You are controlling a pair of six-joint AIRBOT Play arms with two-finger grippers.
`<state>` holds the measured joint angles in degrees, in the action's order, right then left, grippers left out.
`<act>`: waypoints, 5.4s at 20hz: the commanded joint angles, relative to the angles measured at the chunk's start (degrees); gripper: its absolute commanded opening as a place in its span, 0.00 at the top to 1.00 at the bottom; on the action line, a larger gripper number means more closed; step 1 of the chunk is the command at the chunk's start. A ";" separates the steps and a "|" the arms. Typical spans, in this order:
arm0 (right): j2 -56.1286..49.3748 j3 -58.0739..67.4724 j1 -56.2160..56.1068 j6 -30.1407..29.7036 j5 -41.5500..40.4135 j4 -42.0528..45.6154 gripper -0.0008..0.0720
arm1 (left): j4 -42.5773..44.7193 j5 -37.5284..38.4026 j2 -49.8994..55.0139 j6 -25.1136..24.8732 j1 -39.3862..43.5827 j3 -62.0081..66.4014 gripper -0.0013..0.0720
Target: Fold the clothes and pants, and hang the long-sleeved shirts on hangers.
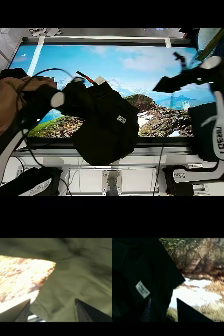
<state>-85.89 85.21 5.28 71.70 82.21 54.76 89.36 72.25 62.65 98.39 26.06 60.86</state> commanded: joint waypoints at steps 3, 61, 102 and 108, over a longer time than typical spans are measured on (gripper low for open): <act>-9.88 0.39 -13.09 2.99 -21.88 1.62 0.45 | -0.85 -26.34 -1.73 15.61 -14.56 -6.67 0.14; -21.86 30.67 7.58 8.61 6.14 9.57 0.96 | 1.44 -24.20 19.98 3.34 -5.05 12.98 0.97; 7.15 -2.49 23.26 -0.13 7.15 3.98 0.33 | -70.60 -36.02 0.42 -21.97 3.52 -43.19 0.46; 7.26 -3.63 24.02 -0.87 7.21 7.63 0.33 | -69.68 -35.50 -0.63 -24.55 3.39 -41.83 0.96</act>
<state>-78.74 82.43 28.73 71.13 89.34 60.29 19.81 36.21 62.54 75.99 29.71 18.15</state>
